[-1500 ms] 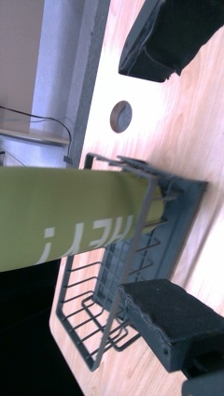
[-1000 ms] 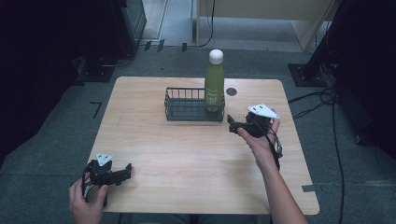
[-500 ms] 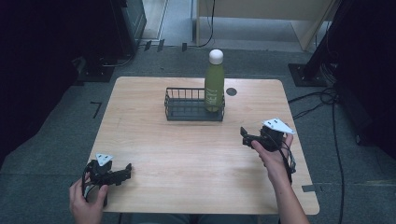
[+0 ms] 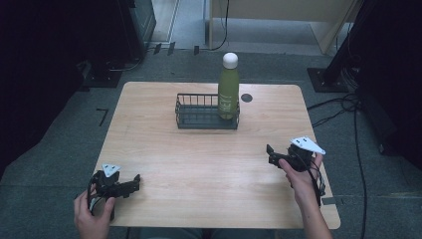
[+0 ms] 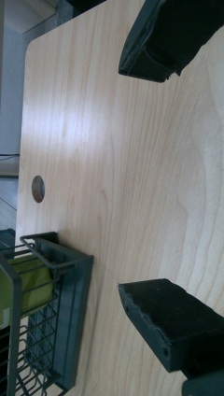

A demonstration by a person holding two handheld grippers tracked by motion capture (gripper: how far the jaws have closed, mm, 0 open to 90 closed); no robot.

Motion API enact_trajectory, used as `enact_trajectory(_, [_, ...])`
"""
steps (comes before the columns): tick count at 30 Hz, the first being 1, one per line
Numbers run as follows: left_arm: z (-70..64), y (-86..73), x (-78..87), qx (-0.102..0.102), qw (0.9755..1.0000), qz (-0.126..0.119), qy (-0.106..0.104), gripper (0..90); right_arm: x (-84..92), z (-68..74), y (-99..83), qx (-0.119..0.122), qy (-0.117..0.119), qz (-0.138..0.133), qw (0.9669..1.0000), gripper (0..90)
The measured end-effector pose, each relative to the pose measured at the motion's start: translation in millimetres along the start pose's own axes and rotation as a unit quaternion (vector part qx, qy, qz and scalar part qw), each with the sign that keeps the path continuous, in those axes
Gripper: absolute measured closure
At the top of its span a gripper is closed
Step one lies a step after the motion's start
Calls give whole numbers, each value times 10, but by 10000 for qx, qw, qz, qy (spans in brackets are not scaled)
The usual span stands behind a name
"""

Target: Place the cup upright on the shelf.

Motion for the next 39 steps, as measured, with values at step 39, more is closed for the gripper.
enact_trajectory(39, [0,0,1,-4,10000,5,0,0,364,-742,-719,-136,-605,612,9962,0])
Point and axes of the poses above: each handheld gripper's, and its own axes: x roughly backward along the jaws, y roughly out of its top, z roughly to its left, the point moved 2 cm from there along -x, roughly forward along the jaws, and after that the axes turned 13 degrees about -y, right-handed, at the moved point
